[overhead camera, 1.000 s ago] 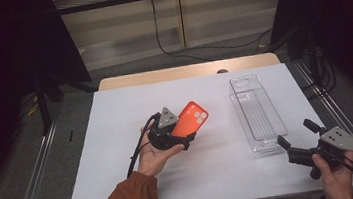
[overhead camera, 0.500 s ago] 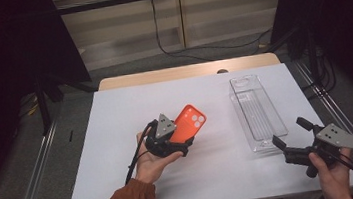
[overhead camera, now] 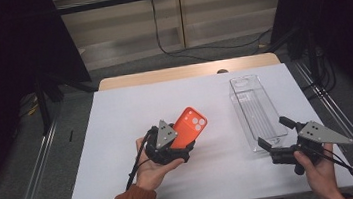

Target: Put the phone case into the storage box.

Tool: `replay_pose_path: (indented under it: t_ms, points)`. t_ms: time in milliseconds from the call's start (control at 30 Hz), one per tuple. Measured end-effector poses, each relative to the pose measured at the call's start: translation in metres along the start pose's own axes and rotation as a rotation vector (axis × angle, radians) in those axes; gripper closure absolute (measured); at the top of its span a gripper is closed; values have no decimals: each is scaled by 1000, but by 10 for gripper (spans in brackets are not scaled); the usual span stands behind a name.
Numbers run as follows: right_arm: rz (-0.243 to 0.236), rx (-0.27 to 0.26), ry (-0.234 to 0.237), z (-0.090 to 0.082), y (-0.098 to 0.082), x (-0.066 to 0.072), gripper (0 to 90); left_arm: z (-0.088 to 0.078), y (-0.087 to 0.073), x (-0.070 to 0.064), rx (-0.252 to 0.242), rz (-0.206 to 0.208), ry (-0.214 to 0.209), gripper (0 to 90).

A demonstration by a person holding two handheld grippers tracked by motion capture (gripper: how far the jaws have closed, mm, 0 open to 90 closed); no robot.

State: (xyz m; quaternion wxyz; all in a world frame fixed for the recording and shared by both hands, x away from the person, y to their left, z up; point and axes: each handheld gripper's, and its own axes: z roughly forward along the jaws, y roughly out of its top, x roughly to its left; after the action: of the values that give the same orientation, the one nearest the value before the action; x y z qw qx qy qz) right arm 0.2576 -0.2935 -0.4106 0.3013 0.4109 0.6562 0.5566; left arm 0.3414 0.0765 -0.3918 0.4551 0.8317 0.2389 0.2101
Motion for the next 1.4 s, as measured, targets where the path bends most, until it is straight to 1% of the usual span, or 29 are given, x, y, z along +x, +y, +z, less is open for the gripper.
replay_pose_path:
  t_ms: [33,67,167,200,233,267,300,333,367,433,533,567,600,667,733,867,933,967,1000,1067,1133,1167,1233,1267,1300,1333,1367,1400]
  points:
    - [-4,4,4,1,1,0,2,0,-1,-1,0,-1,0,164]
    - [-2,2,10,2,3,1,2,-1,-1,-2,-1,6,7,164]
    - [-14,-3,26,5,7,4,2,-2,-3,-4,0,23,12,164]
    - [-9,-1,36,7,9,6,2,-2,-3,-5,4,28,10,164]
    - [-11,0,43,8,10,7,2,-2,-4,-6,-4,24,15,164]
    - [-12,6,53,10,11,8,2,-2,-4,-7,-1,33,17,164]
    - [-14,13,69,13,12,10,3,-2,-4,-8,-5,30,17,164]
    - [-19,16,74,15,12,11,3,-2,-4,-10,-3,42,21,164]
    - [-25,24,80,18,13,13,3,-2,-5,-10,-2,43,22,164]
    - [-33,38,91,24,14,15,3,-3,-5,-13,-3,62,36,164]
    - [-45,56,106,34,16,21,4,-3,-4,-15,-7,68,49,164]
    - [-54,54,110,38,17,23,4,-3,-3,-15,-8,66,58,164]
    - [-59,59,113,40,19,26,4,-3,-3,-16,-8,65,58,164]
    - [-60,59,127,46,23,31,5,-3,-4,-17,-16,66,63,164]
    - [-63,61,140,50,26,35,3,-2,-4,-19,-18,81,68,164]
    - [-46,86,168,59,32,44,1,0,-6,-28,-37,85,81,164]
    - [-46,101,171,63,33,47,2,1,-6,-31,-33,106,88,164]
    - [-45,107,172,64,33,48,3,3,-6,-33,-41,102,85,164]
    - [-39,112,179,65,34,49,3,3,-5,-33,-36,110,86,165]
    - [-24,118,187,66,35,51,2,3,-5,-34,-43,112,91,164]
    - [-10,129,189,67,37,52,4,4,-5,-36,-51,105,98,164]
    - [3,137,193,69,38,52,5,4,-5,-35,-43,113,102,164]
    - [24,159,195,70,41,52,5,5,-5,-34,-57,100,114,164]
    - [26,160,196,71,42,52,5,5,-4,-33,-54,101,118,164]
    - [24,164,193,72,44,53,6,6,-4,-33,-66,98,129,164]
    - [24,171,189,73,45,53,8,6,-4,-33,-71,90,141,164]
    - [24,181,186,74,46,54,12,7,-4,-31,-65,81,156,164]
    - [19,191,183,76,48,55,15,7,-4,-30,-67,70,160,164]
